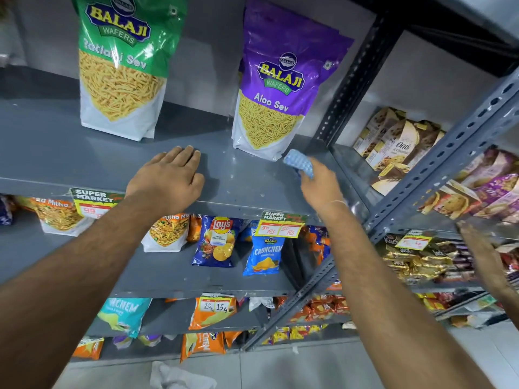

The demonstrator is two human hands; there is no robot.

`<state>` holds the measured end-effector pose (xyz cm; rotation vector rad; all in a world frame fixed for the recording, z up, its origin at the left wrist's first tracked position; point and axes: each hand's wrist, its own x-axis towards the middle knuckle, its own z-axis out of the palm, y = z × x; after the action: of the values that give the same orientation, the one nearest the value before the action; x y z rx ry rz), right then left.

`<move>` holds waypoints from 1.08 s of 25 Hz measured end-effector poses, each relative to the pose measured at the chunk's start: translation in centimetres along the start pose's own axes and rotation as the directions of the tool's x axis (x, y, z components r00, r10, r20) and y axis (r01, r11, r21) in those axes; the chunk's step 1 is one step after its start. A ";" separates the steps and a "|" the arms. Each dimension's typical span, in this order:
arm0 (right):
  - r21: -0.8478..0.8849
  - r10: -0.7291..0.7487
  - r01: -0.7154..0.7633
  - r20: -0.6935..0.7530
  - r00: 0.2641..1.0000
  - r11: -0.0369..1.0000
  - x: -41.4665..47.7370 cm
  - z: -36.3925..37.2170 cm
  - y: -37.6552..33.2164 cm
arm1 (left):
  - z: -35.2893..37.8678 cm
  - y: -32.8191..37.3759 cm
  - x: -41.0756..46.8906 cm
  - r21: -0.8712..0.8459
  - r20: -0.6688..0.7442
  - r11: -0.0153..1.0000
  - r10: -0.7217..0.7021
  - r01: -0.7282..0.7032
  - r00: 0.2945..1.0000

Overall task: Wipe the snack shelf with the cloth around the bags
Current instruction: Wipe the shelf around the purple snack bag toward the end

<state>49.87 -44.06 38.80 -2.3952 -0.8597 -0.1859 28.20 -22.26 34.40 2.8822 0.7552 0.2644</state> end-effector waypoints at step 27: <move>0.738 -0.269 0.002 0.243 0.932 0.675 -23.9 21.8 -17.4 | 15.2 -19.5 -23.4 -0.188 -0.197 0.982 -0.038 0.001 0.980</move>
<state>19.03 -33.79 21.74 -1.6049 -1.0243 0.4584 2.08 -18.60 12.81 2.6956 0.7453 0.5972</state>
